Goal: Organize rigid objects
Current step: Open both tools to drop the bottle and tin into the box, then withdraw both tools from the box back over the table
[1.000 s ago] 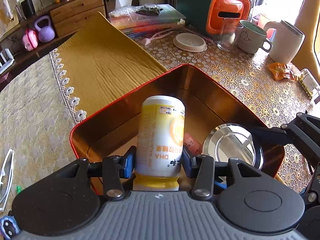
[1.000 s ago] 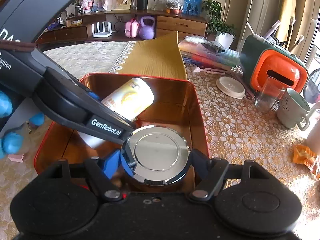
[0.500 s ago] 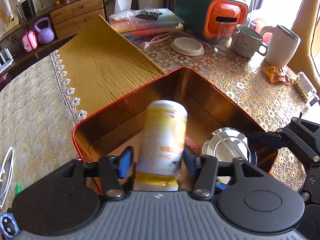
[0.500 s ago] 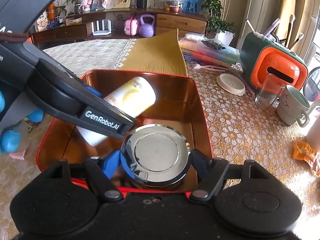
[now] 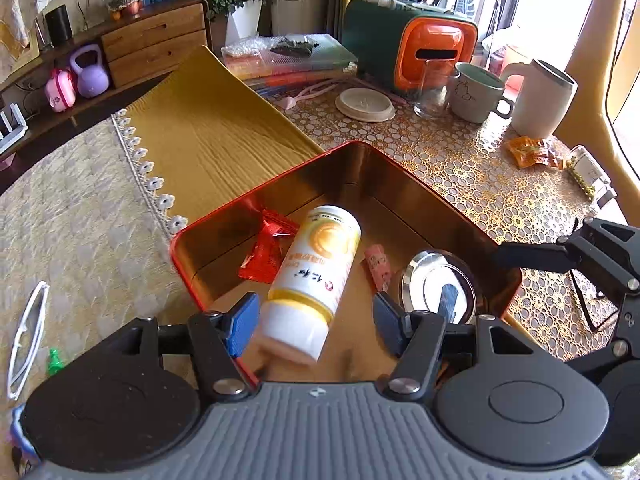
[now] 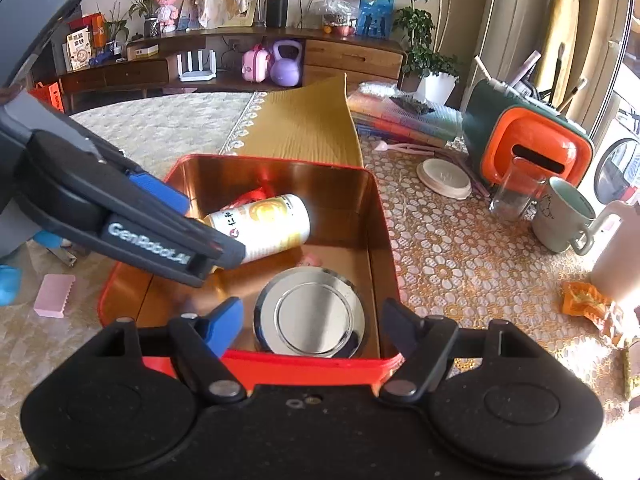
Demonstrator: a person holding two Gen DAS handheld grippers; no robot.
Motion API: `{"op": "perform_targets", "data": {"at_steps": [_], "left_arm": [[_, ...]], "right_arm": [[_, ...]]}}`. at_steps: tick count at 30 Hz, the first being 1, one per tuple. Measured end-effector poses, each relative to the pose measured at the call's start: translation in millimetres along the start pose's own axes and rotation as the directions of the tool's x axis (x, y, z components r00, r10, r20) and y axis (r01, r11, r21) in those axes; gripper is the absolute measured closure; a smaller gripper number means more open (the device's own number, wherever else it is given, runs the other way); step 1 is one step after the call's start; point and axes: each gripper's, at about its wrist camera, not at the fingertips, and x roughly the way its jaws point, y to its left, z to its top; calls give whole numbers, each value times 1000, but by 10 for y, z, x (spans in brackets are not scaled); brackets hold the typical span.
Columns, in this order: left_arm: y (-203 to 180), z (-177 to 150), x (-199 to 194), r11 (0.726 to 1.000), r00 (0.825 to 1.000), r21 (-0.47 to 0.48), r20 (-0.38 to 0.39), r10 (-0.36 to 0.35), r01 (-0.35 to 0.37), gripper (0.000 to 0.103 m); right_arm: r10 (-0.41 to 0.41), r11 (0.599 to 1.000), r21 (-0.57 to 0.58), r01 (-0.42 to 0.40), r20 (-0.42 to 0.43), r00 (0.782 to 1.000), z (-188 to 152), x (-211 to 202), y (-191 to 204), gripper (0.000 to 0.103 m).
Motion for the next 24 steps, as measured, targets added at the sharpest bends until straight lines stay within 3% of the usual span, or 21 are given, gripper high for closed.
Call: {"op": "perform_targets", "data": {"at_steps": [13,17,22,24], "left_arm": [[155,-277,-653,1000,997,-8,83,-3,4,41],[208,-400,-896,1000,993,-18,115,-14,16,30],[282,-583,-1254,1000,986,-17,168,-16,19,29],[329,-656,-1372,1000,983,-23,181,-14,19,23]], "right_arm": [[40,996,77,-45,69,997,-18,-471,127,23],[77,990,109,-88,97,992,-4,-635,206,21],[121,983,119,-136,128,984,9,-818,380,17],[132,982,118,-149,141,981,4,-879,470,15]]}}
